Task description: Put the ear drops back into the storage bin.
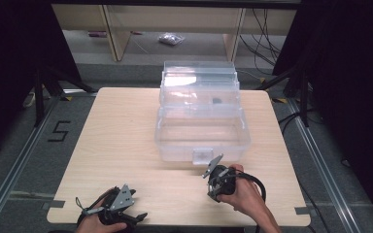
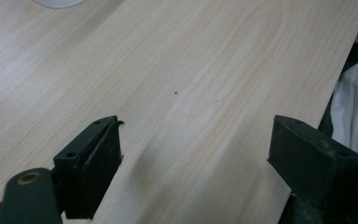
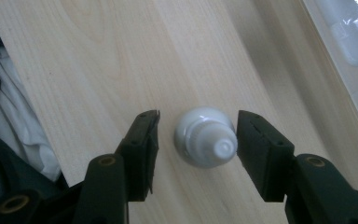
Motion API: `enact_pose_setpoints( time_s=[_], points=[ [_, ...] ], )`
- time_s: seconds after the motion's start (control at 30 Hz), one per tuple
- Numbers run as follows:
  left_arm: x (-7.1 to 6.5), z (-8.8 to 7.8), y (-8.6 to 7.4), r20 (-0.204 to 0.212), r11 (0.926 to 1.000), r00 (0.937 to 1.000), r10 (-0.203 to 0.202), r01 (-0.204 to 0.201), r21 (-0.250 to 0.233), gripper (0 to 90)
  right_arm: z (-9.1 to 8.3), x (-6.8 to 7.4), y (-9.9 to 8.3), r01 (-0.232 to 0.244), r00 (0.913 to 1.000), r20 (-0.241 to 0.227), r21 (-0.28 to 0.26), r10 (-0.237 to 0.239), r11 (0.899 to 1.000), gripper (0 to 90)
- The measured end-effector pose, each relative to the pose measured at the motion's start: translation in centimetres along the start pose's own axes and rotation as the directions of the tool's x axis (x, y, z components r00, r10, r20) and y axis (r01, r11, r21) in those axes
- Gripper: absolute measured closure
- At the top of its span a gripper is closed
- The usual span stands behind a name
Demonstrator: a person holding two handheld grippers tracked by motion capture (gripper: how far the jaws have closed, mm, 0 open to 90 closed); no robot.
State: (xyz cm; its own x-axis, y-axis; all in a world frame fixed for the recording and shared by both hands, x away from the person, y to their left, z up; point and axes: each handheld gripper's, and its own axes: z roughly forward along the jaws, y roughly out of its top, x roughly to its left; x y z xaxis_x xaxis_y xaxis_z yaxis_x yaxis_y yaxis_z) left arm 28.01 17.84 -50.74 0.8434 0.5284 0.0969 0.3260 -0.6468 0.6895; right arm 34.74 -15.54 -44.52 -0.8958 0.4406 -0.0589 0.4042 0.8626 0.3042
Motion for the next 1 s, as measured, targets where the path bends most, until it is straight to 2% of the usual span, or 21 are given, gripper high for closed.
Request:
enact_pose_setpoints(
  time_s=[0.03, 0.07, 0.13, 0.2, 0.23, 0.27, 0.3, 0.33, 0.4, 0.43, 0.47, 0.53, 0.57, 0.6, 0.63, 0.77, 0.8, 0.9, 0.93, 0.97, 1.0],
  points=[
    [0.0, 0.0, 0.0, 0.0, 1.0, 1.0, 0.0, 0.0, 0.0, 16.5, 0.0, 0.0, 0.0, -0.005, 1.0, 0.004, 0.007, 0.005, 1.0, 51.1],
    [-0.2, 0.0, 0.0, 0.002, 0.9998, 0.9998, -0.017, 0.017, -0.003, 16.5, 0.1, 0.0, 0.1, 0.005, 1.0, 0.005, 0.007, -0.006, 1.0, 51.7],
    [-0.2, 0.0, 0.0, 0.001, 0.9998, 0.9998, -0.018, 0.018, -0.007, 16.5, 0.2, 0.0, 0.3, 0.0, 1.0, -0.003, 0.033, 0.0, 0.999, 52.4],
    [-0.1, 0.0, 0.0, 0.003, 1.0, 1.0, 0.0, 0.0, -0.002, 16.5, 0.3, 0.0, 0.3, 0.007, 1.0, 0.005, 0.029, -0.007, 1.0, 52.8],
    [0.0, 0.0, 0.0, 0.006, 1.0, 1.0, -0.001, 0.001, -0.003, 16.5, 0.3, 0.0, 0.4, 0.012, 0.9999, -0.009, 0.047, -0.012, 0.999, 53.2],
    [0.0, 0.0, 0.0, 0.004, 1.0, 1.0, -0.001, 0.001, -0.006, 16.5, 0.3, 0.0, 0.4, 0.001, 1.0, 0.005, 0.045, -0.002, 0.999, 53.5],
    [-0.1, 0.0, 0.0, 0.002, 1.0, 1.0, -0.001, 0.001, -0.005, 16.5, 0.5, 0.0, 0.5, 0.02, 0.9998, 0.005, 0.034, -0.02, 0.999, 53.8],
    [-0.2, 0.0, 0.0, 0.003, 0.9998, 0.9998, -0.02, 0.02, -0.004, 16.5, 0.5, 0.0, 0.5, 0.004, 1.0, 0.004, 0.044, -0.004, 0.999, 53.9],
    [-0.2, 0.0, 0.0, 0.003, 0.9998, 0.9998, -0.017, 0.017, -0.005, 16.5, 0.7, -0.1, 0.6, 0.019, 0.9998, -0.006, 0.058, -0.018, 0.998, 55.1],
    [-0.1, 0.0, 0.0, 0.0, 1.0, 1.0, 0.002, -0.002, -0.005, 16.5, 0.7, -0.1, 0.7, 0.016, 0.9998, -0.009, 0.072, -0.016, 0.997, 56.1],
    [-0.1, 0.0, 0.0, 0.0, 1.0, 1.0, 0.0, 0.0, -0.005, 16.5, 0.7, 0.1, 0.7, -0.012, 0.9999, -0.001, 0.084, 0.012, 0.996, 56.8],
    [-0.1, -0.1, 0.0, 0.0, 1.0, 1.0, -0.001, 0.001, -0.007, 16.5, 0.8, 0.0, 0.7, 0.003, 1.0, 0.0, 0.084, -0.003, 0.996, 59.4],
    [-0.1, 0.0, 0.0, 0.001, 1.0, 1.0, -0.001, 0.001, -0.006, 16.5, 0.8, 0.0, 0.6, -0.016, 0.9999, -0.002, 0.081, 0.016, 0.997, 59.7],
    [-0.1, 0.0, 0.0, 0.001, 1.0, 1.0, 0.001, -0.001, -0.005, 16.5, 0.8, -0.2, 0.5, 0.025, 0.9996, -0.012, 0.063, -0.024, 0.998, 59.9],
    [-0.2, 0.0, 0.0, 0.0, 0.9998, 0.9998, -0.019, 0.019, -0.006, 16.5, 0.7, -0.2, 0.5, 0.008, 0.9999, -0.011, 0.072, -0.007, 0.997, 60.0],
    [-0.2, 0.0, 0.0, 0.001, 0.9998, 0.9999, -0.017, 0.017, -0.007, 16.5, 0.6, -0.2, 0.4, 0.018, 0.9998, -0.012, 0.071, -0.017, 0.997, 60.0],
    [-0.1, 0.0, 0.0, 0.0, 1.0, 1.0, -0.001, 0.001, -0.005, 16.5, 0.2, -0.1, 0.3, 0.0, 1.0, 0.002, 0.074, 0.0, 0.997, 60.1],
    [-0.1, 0.0, 0.0, 0.004, 1.0, 1.0, 0.002, -0.002, -0.003, 16.5, -0.1, 0.0, 0.2, -0.01, 0.9998, 0.02, 0.082, 0.009, 0.997, 60.1],
    [-0.1, 0.0, 0.0, 0.004, 1.0, 1.0, -0.001, 0.001, -0.003, 16.5, -0.4, -0.3, 0.3, 0.045, 0.9989, 0.012, 0.051, -0.045, 0.998, 60.1],
    [-0.1, 0.0, 0.0, 0.004, 1.0, 1.0, -0.001, 0.001, -0.003, 16.5, -0.4, -0.3, 0.3, 0.045, 0.9989, 0.012, 0.051, -0.045, 0.998, 60.1],
    [-0.1, 0.0, 0.0, 0.003, 1.0, 1.0, -0.002, 0.002, -0.003, 16.5, -0.9, -0.2, 0.2, 0.012, 0.9999, -0.001, 0.048, -0.012, 0.999, 60.1]
  ],
)
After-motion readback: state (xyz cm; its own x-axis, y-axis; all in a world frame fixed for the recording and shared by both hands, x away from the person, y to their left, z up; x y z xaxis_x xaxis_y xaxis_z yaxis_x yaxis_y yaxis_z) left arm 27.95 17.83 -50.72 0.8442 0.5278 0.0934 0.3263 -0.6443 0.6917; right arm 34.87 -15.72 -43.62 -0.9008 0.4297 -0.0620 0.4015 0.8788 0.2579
